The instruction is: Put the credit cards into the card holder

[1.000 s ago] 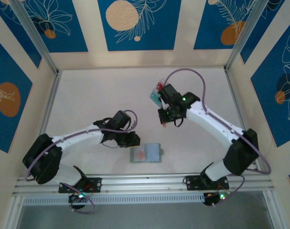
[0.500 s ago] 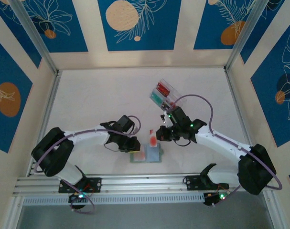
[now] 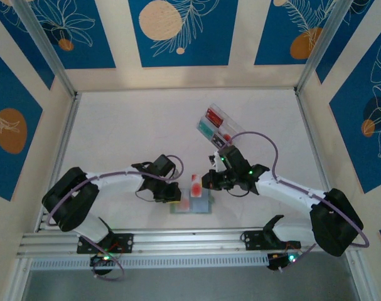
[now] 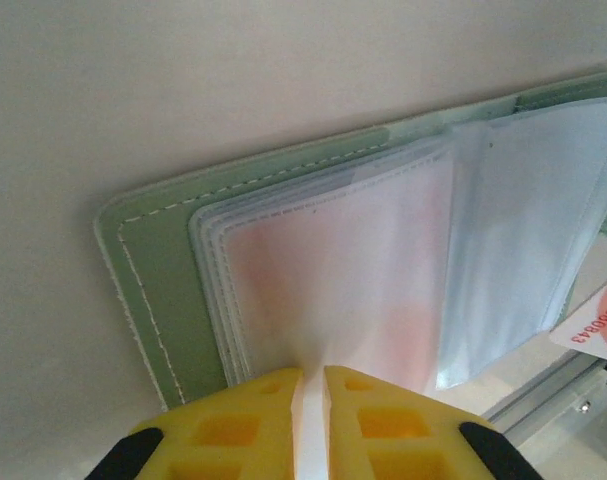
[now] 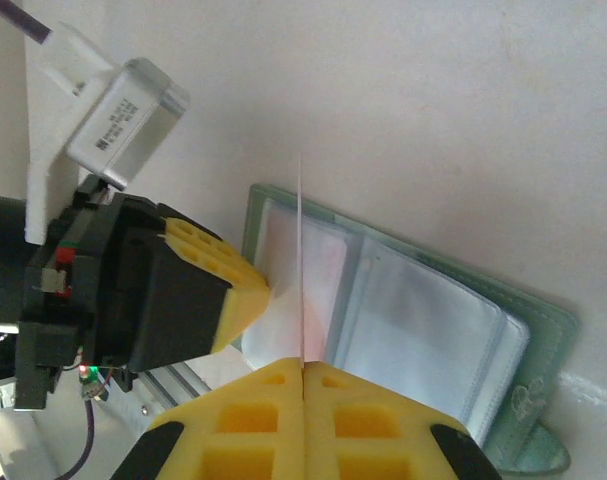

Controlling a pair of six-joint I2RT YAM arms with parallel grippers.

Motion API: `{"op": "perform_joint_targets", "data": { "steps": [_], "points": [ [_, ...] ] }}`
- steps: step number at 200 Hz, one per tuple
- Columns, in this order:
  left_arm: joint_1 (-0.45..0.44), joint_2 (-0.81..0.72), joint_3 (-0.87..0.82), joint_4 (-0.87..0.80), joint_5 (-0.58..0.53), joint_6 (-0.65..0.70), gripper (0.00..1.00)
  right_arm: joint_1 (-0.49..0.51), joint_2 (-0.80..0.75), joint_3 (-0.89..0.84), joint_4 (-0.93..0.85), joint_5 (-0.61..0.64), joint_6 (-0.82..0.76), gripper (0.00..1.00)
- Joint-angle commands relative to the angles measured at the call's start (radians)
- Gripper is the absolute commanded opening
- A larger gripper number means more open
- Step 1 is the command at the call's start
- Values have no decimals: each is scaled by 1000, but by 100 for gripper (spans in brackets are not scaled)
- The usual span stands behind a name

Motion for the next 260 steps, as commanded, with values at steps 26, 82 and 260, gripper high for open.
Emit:
{"op": "perform_joint_targets", "data": {
  "steps": [26, 82, 260],
  "points": [
    [6, -5, -28, -88, -84, -7, 14, 1, 46, -53, 106, -50, 27, 0],
    [6, -3, -37, -91, -87, -10, 13, 5, 125, -70, 200, -80, 38, 0],
    [6, 6, -58, -48, -64, -21, 13, 6, 116, -48, 209, -137, 63, 0]
  ]
}}
